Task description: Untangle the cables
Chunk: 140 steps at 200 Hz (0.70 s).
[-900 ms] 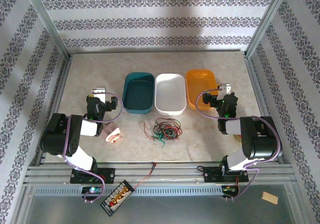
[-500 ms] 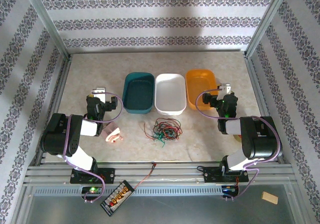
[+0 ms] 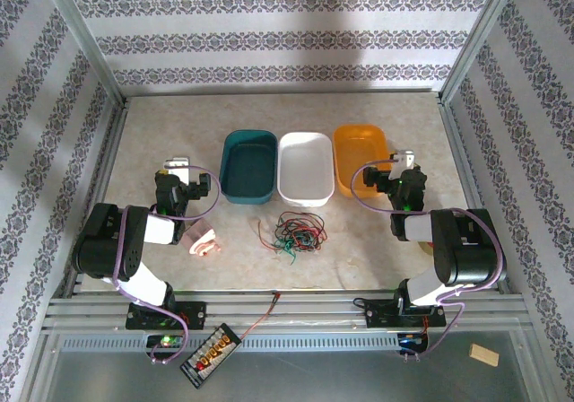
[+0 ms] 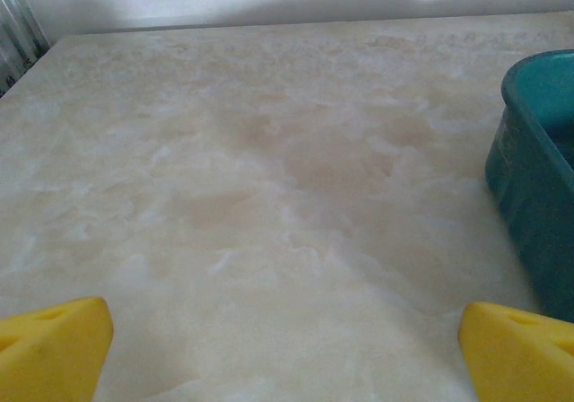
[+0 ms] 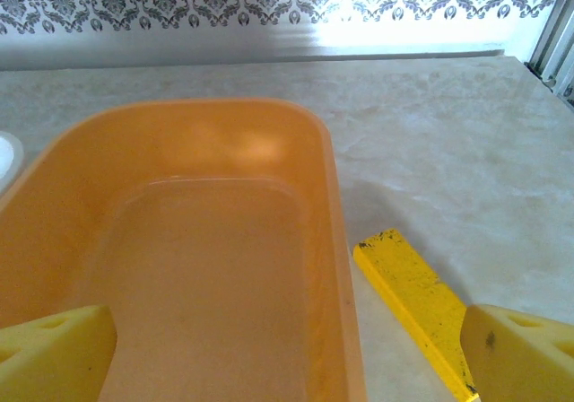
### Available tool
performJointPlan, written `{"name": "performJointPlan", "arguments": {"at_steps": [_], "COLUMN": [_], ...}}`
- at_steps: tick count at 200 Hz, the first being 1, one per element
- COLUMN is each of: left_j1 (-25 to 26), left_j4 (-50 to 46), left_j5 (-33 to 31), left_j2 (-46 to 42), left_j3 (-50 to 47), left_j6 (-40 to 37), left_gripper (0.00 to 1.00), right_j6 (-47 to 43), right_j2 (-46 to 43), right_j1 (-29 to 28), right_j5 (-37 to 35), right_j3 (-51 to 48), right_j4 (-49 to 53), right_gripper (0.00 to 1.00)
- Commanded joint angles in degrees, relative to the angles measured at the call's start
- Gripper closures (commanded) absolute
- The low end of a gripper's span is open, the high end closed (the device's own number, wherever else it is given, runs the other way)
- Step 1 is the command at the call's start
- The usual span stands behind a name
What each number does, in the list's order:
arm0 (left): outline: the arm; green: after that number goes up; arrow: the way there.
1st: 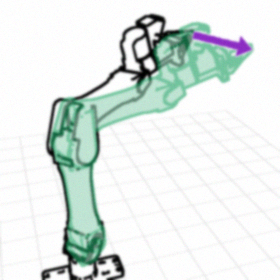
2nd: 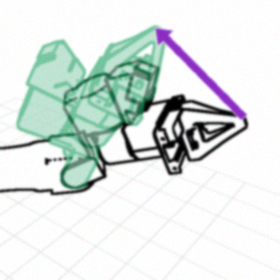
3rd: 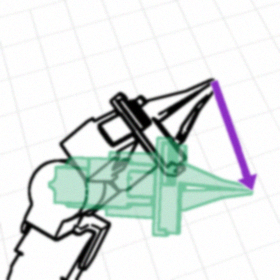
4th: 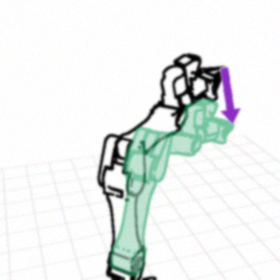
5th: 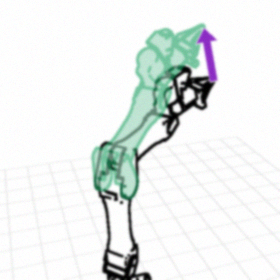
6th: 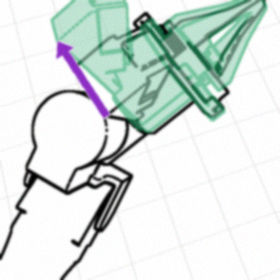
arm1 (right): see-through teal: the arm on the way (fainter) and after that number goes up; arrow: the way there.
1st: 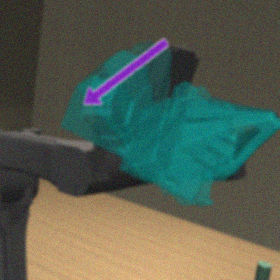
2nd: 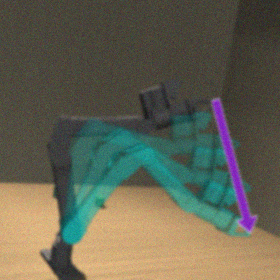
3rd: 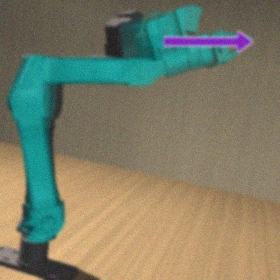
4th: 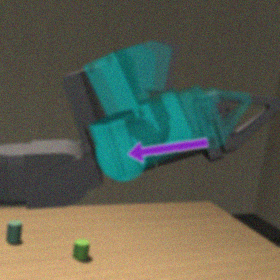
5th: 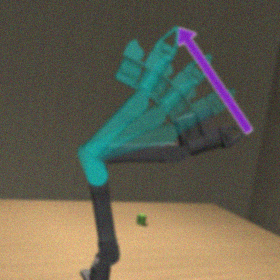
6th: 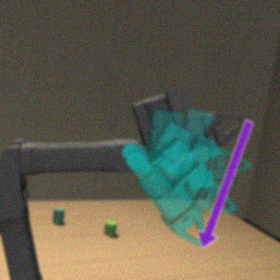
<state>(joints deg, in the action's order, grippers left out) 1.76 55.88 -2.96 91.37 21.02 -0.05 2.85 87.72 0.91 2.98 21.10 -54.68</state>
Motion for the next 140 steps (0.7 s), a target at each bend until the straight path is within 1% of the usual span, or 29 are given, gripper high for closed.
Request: {"name": "performJointPlan", "arguments": {"at_steps": [1,26,33,41,48,53,59,69,78,91,101,110,122,140], "left_j1": [-0.62,-0.95,-0.88,-0.88,-0.88,-0.96,-0.92,-0.8,-0.46,0.04,0.61,2.54,7.24,17.63], "left_j4": [-0.93,-2.08,-4.45,-11.78,-22.01,-30.09,-37.54,-44.2,-45.25,-43.37,-44.79,-48.0,-51.99,-53.63], "left_j5": [0.85,1.35,1.63,1.33,-0.03,-1.42,-2.64,-2.69,-4.65,-8.74,-8.3,-8.22,-9.83,-13.03], "left_j2": [-0.05,-0.53,-2.1,-5.48,-8.66,-10.59,-12.01,-14.04,-16.4,-20.68,-24.02,-26.38,-28.92,-31.3], "left_j3": [0.96,1.57,2.34,4.52,8.26,11.47,14.73,17.56,17.15,14.24,13.07,12.99,12.68,10.4], "left_j6": [-0.46,-0.51,-0.63,-0.18,1.62,4.22,5.09,5.07,6.67,11.96,15.14,16.73,18.73,21.93], "left_gripper": [0.01,0.01,0.01,0.01,0.01,0.01,0.01,0.01,0.01,0.01,0.01,0.01,0.01,0.01], "right_j6": [1.12,1.15,1.65,2.54,3.43,4.36,5.34,6.31,8.21,9.54,10.34,11.1,12.27,15.11], "right_j2": [0.52,0.53,-0.26,-2.93,-6.55,-9.46,-12.99,-17.89,-21.42,-25.79,-28.37,-30.12,-32.12,-32.9], "right_j1": [1.36,1.46,1.47,1.53,1.64,1.64,1.72,1.54,0.34,-3.83,-8.38,-13.02,-19.5,-29.59], "right_j5": [3.05,3.09,2.17,0.24,-3.07,-5.64,-6.69,-6.03,-6.9,-8.22,-8.06,-6.69,-4.7,-2.67], "right_j3": [-0.27,-0.27,-0.07,0.71,2.52,3.87,5.92,8.95,10.7,12.11,13.34,13.86,13.73,13.16], "right_j4": [-2.16,-2.3,-1.61,2.1,8.69,14.19,20.42,28.28,33.5,38.97,44.27,48.72,53.65,60.16], "right_gripper": [0.02,0.02,0.02,0.02,0.02,0.02,0.02,0.02,0.02,0.04,0.06,0.08,0.09,0.12]}}
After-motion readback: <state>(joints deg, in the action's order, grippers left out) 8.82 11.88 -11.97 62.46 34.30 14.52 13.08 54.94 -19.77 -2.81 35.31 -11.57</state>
